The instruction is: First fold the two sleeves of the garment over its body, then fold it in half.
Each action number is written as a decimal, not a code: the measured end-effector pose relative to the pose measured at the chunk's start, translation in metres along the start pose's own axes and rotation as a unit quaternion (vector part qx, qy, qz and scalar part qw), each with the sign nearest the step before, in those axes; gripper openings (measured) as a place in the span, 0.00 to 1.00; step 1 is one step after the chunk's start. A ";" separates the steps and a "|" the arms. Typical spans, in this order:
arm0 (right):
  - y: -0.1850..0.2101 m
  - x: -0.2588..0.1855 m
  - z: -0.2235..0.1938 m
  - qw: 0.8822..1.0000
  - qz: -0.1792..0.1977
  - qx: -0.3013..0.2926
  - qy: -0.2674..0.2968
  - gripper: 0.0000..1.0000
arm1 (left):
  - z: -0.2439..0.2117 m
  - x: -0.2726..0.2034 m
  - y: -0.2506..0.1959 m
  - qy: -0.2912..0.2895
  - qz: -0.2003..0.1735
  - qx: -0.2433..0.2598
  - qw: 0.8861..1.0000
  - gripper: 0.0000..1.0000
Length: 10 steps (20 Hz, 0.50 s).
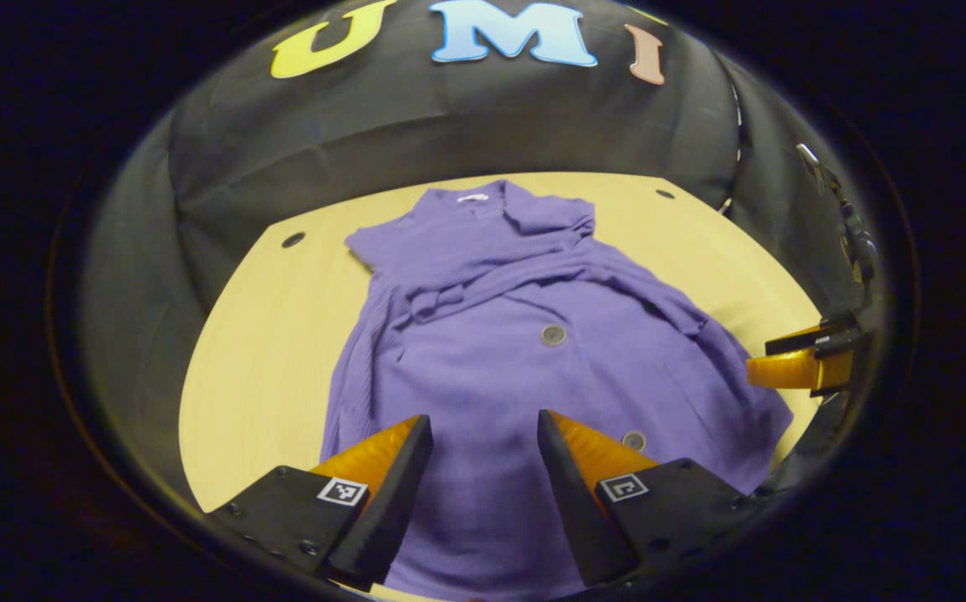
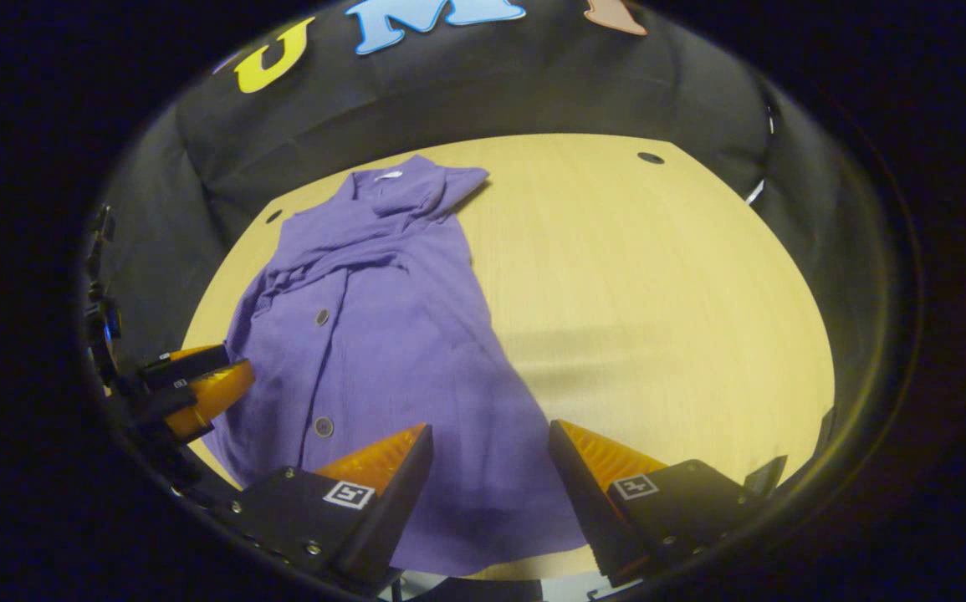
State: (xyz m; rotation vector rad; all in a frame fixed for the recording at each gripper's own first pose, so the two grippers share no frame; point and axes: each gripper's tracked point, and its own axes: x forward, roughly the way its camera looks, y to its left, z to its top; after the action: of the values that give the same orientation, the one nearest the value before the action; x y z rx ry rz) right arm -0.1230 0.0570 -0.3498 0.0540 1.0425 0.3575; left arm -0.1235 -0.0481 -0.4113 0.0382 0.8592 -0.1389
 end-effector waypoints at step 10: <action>0.010 0.018 -0.041 0.997 -0.024 -0.055 0.043 0.95 | -0.076 -0.010 0.030 0.058 0.037 -0.001 0.998 0.86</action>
State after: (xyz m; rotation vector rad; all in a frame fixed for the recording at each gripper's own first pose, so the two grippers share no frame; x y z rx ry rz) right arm -0.1529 0.0669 -0.3835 -0.0846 1.1056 0.3753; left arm -0.1832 -0.0101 -0.4540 0.0769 0.9726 -0.0664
